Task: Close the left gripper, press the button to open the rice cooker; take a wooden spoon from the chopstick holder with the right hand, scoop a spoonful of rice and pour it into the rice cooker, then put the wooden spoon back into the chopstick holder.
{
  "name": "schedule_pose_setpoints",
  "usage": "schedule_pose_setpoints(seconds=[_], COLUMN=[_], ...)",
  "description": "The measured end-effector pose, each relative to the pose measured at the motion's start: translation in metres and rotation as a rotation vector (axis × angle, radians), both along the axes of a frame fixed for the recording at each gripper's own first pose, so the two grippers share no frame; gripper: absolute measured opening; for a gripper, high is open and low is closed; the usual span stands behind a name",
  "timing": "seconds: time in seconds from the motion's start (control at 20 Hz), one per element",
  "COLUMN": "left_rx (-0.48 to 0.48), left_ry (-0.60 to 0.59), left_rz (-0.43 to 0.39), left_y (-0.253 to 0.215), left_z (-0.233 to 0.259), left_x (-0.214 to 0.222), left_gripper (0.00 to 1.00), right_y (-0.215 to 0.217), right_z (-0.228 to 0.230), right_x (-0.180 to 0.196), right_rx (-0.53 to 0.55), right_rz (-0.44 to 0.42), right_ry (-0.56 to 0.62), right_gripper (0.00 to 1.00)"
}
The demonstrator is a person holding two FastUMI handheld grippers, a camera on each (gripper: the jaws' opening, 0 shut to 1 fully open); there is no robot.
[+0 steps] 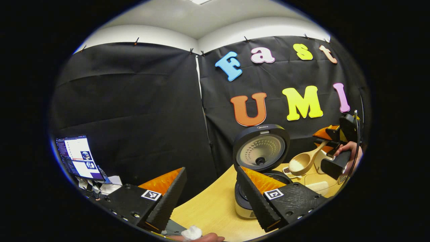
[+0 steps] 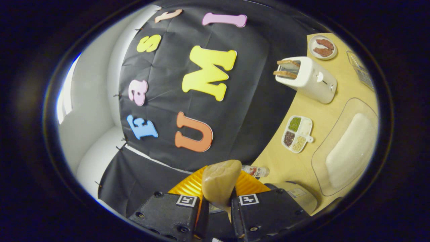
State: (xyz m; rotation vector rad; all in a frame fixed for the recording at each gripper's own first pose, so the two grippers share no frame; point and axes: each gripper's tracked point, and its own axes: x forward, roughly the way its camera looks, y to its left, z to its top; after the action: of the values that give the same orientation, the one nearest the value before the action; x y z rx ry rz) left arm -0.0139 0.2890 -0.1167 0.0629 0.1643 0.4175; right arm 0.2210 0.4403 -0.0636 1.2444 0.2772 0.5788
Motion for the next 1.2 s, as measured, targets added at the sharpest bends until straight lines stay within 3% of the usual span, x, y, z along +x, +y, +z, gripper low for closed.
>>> schedule_pose_setpoints(seconds=[0.3, 0.5, 0.7, 0.95, 1.2], left_rx=[-0.026, -0.024, -0.026, -0.034, -0.032], left_ry=[0.019, 0.023, 0.026, 0.033, 0.027], left_rz=[0.032, 0.046, 0.056, 0.065, 0.063], left_y=[0.006, 0.01, 0.012, 0.012, 0.013], left_z=[-0.006, -0.004, -0.006, -0.007, -0.007], left_x=[-0.007, -0.01, -0.011, -0.013, -0.013], left_gripper=[0.95, 0.95, 0.95, 0.96, 0.95], right_y=[0.072, 0.098, 0.11, 0.121, 0.139], right_z=[-0.049, -0.074, -0.08, -0.079, -0.071], right_x=[-0.008, -0.015, -0.02, -0.024, -0.038], right_rx=[-0.148, -0.366, -0.623, -0.855, -1.099], right_rz=[0.046, 0.045, 0.032, 0.011, 0.001], right_ry=[0.014, -0.039, -0.174, -0.322, -0.542], right_gripper=[0.32, 0.32, 0.32, 0.32, 0.32])
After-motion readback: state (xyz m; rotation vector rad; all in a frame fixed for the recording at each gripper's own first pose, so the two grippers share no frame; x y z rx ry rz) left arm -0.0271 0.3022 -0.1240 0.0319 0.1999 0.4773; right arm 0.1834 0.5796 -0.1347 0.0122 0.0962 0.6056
